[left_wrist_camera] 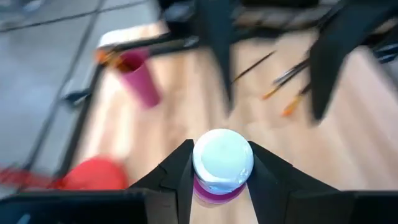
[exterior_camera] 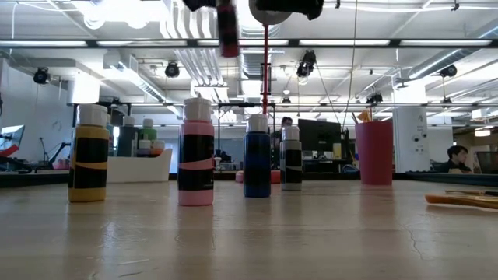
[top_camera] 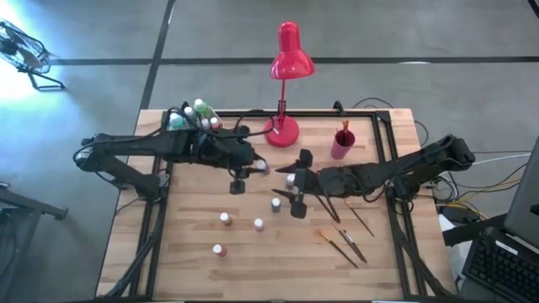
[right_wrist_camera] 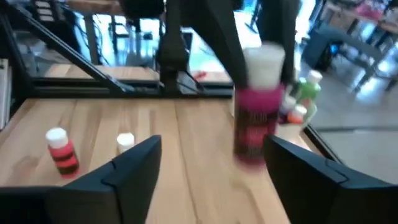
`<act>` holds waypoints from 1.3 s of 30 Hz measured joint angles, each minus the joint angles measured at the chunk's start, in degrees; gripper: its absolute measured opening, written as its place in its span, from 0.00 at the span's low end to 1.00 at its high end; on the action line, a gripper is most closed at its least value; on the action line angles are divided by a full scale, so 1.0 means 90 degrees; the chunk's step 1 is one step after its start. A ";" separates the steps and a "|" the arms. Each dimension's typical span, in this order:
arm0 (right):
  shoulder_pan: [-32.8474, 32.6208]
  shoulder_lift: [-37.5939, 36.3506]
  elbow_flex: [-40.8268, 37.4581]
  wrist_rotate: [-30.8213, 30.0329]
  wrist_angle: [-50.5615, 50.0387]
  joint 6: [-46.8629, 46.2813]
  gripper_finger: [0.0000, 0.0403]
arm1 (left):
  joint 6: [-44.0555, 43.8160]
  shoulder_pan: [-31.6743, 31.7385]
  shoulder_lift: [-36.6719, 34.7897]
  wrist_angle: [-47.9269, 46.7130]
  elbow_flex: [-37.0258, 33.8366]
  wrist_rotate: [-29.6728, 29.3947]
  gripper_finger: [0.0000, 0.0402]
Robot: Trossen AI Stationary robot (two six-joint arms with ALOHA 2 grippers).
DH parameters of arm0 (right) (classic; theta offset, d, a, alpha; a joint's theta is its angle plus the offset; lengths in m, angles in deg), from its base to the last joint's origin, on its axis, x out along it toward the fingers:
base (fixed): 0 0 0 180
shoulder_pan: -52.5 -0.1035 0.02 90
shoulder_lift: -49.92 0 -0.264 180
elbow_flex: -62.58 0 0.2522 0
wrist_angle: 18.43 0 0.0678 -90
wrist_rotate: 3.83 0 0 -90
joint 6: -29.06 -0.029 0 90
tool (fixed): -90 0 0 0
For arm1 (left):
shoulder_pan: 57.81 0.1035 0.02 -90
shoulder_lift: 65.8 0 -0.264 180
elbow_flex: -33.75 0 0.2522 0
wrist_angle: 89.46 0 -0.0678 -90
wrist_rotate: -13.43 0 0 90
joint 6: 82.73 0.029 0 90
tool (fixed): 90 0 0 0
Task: Pick & Place Paint Supplies
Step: Put the pink paint bottle into the white bin
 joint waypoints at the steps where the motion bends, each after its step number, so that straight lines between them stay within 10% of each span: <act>1: 0.0000 -0.0057 0.0000 -0.0070 -0.0168 -0.0101 0.69 | -0.0032 0.0000 -0.0076 -0.0191 0.0000 -0.0277 0.30; 16: 0.0003 -0.1053 -0.0574 -0.1187 -0.2434 -0.1555 0.68 | -0.1027 0.0661 -0.1824 -0.0717 -0.1593 -0.2468 0.30; 39: 0.0041 -0.2642 -0.2016 -0.2312 -0.1934 -0.2282 0.65 | -0.1230 0.3121 -0.3814 0.1949 -0.5450 -0.2412 0.30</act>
